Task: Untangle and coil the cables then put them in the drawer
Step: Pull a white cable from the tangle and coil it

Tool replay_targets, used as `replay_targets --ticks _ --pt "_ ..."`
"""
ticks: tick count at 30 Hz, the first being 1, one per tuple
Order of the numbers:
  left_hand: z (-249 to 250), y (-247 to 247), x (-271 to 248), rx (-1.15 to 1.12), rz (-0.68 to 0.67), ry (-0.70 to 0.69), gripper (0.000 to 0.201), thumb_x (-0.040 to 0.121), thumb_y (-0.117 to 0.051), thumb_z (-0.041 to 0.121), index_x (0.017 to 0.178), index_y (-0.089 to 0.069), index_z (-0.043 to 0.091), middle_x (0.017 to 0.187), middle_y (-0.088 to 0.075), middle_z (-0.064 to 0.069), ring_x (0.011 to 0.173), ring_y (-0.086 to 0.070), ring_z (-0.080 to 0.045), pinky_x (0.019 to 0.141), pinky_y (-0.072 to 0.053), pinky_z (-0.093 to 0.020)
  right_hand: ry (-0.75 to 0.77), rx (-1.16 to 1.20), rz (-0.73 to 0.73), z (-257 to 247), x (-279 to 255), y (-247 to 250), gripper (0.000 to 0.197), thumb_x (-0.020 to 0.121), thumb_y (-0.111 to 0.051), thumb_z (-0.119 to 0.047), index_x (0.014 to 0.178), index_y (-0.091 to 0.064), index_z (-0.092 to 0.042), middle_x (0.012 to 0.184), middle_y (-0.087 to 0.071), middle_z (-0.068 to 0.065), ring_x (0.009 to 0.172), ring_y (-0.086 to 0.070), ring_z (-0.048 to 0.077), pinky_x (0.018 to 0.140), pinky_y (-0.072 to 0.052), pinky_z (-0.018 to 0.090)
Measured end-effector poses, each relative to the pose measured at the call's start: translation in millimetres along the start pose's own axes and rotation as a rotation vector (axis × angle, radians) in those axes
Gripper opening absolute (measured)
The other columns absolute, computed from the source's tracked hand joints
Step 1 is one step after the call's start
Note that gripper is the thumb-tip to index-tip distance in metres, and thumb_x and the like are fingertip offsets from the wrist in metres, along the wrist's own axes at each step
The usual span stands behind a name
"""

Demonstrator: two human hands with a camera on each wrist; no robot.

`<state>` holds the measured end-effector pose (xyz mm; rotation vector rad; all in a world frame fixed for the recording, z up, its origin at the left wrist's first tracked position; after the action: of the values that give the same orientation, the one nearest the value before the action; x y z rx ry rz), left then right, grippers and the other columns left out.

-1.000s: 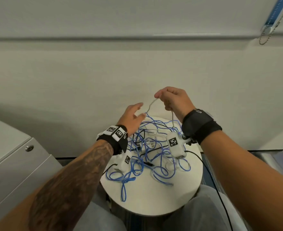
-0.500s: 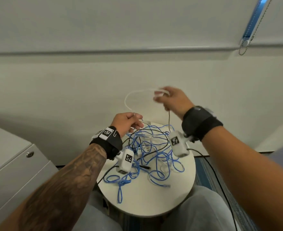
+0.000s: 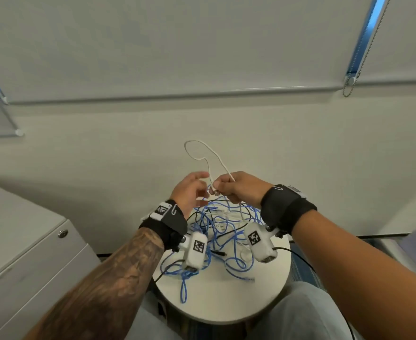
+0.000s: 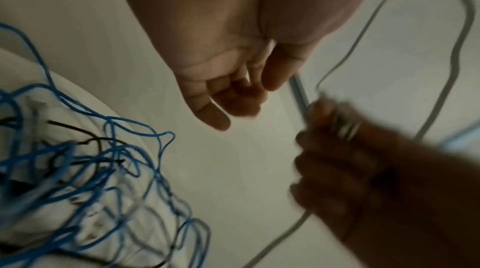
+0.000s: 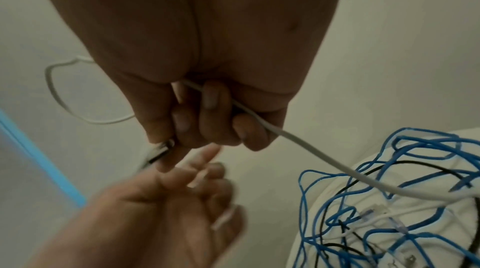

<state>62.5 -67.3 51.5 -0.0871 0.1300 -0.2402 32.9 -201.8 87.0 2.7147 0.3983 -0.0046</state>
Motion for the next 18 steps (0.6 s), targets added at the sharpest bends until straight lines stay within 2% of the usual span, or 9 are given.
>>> replay_targets --ticks 3,6,9,10,11,12,14,16,18 --pt "-26.1 -39.3 -17.7 0.175 -0.228 0.055 0.035 0.084 -0.058 0.007 0.116 -0.066 0.019 0.109 -0.071 -0.003 0.093 -0.062 -0.016 0.078 -0.047 -0.033 0.012 0.198 -0.029 -19.9 0.6 -4.3 0.023 0.101 -0.053 -0.019 0.085 -0.067 -0.009 0.058 -0.038 -0.004 0.049 -0.031 0.010 0.049 -0.027 0.020" --pt "-40.9 -74.5 -25.2 0.345 -0.336 0.058 0.026 0.079 -0.064 0.015 0.104 -0.071 0.021 0.100 -0.074 0.004 0.093 -0.064 -0.014 0.086 -0.049 -0.027 0.036 0.401 -0.060 -51.2 2.9 -3.4 0.027 0.104 -0.043 -0.017 0.085 -0.059 -0.008 0.056 -0.030 -0.006 0.046 -0.022 0.008 0.047 -0.016 0.022" --pt "-49.8 -84.9 -17.6 0.509 -0.298 -0.009 0.034 0.079 -0.061 0.026 0.105 -0.066 0.005 0.105 -0.068 -0.017 0.095 -0.064 -0.027 0.092 -0.052 -0.040 0.099 0.480 0.025 -84.7 3.1 19.3 0.027 0.103 -0.038 -0.019 0.081 -0.052 -0.012 0.051 -0.028 -0.007 0.041 -0.019 0.006 0.046 -0.011 0.021" --pt "-51.0 -85.0 -18.2 0.580 -0.300 -0.036 0.021 0.084 -0.062 0.024 0.098 -0.066 0.009 0.097 -0.067 -0.014 0.087 -0.061 -0.021 0.087 -0.051 -0.033 0.126 0.486 0.079 -95.2 2.2 30.5 0.027 0.103 -0.039 -0.020 0.080 -0.051 -0.013 0.050 -0.028 -0.006 0.040 -0.018 0.007 0.045 -0.011 0.018" --pt "-52.8 -81.4 -16.9 0.655 -0.276 -0.062 0.007 0.091 -0.061 0.019 0.092 -0.065 0.014 0.086 -0.064 -0.006 0.077 -0.057 -0.010 0.077 -0.047 -0.018 0.153 0.488 0.137 -104.2 1.0 42.6 0.027 0.102 -0.039 -0.021 0.078 -0.050 -0.014 0.050 -0.028 -0.006 0.040 -0.018 0.008 0.043 -0.012 0.017" --pt "-54.7 -74.3 -14.4 0.693 -0.229 -0.081 0.009 0.094 -0.058 0.015 0.087 -0.064 0.017 0.079 -0.060 0.002 0.070 -0.052 -0.001 0.066 -0.040 -0.006 0.175 0.492 0.194 -111.6 -1.6 54.5 0.027 0.101 -0.040 -0.022 0.077 -0.050 -0.015 0.050 -0.028 -0.006 0.041 -0.017 0.009 0.042 -0.013 0.017" --pt "-57.9 -54.9 -6.7 0.682 -0.130 -0.115 0.017 0.096 -0.054 0.011 0.089 -0.068 0.016 0.083 -0.061 0.005 0.072 -0.053 0.001 0.060 -0.036 -0.002 0.214 0.457 0.308 -122.0 -10.6 75.9 0.026 0.099 -0.041 -0.021 0.075 -0.049 -0.015 0.052 -0.029 -0.004 0.044 -0.017 0.011 0.044 -0.013 0.020" --pt "-51.3 -35.8 -3.5 0.639 -0.040 -0.135 0.017 0.097 -0.054 0.015 0.098 -0.071 0.013 0.095 -0.068 0.000 0.085 -0.061 -0.011 0.073 -0.045 -0.015 0.254 0.334 0.415 -126.6 -21.6 92.5 0.024 0.096 -0.044 -0.019 0.074 -0.051 -0.015 0.054 -0.033 -0.002 0.046 -0.022 0.012 0.045 -0.016 0.023" --pt "-41.3 -16.2 1.1 0.504 0.064 -0.108 0.018 0.097 -0.056 0.017 0.103 -0.071 0.010 0.098 -0.073 -0.006 0.089 -0.066 -0.014 0.082 -0.051 -0.027 0.274 0.133 0.505 -123.0 -28.0 103.1 0.021 0.095 -0.048 -0.018 0.077 -0.056 -0.012 0.058 -0.043 -0.001 0.044 -0.033 0.009 0.044 -0.024 0.023"
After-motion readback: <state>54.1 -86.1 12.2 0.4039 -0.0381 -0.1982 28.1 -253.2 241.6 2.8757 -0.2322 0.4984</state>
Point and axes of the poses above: each hand's wrist, its own x-axis towards the middle knuckle, its own y-axis out of the back of the hand, z = x × y, the point moved 7 cm from there along x, towards the middle knuckle
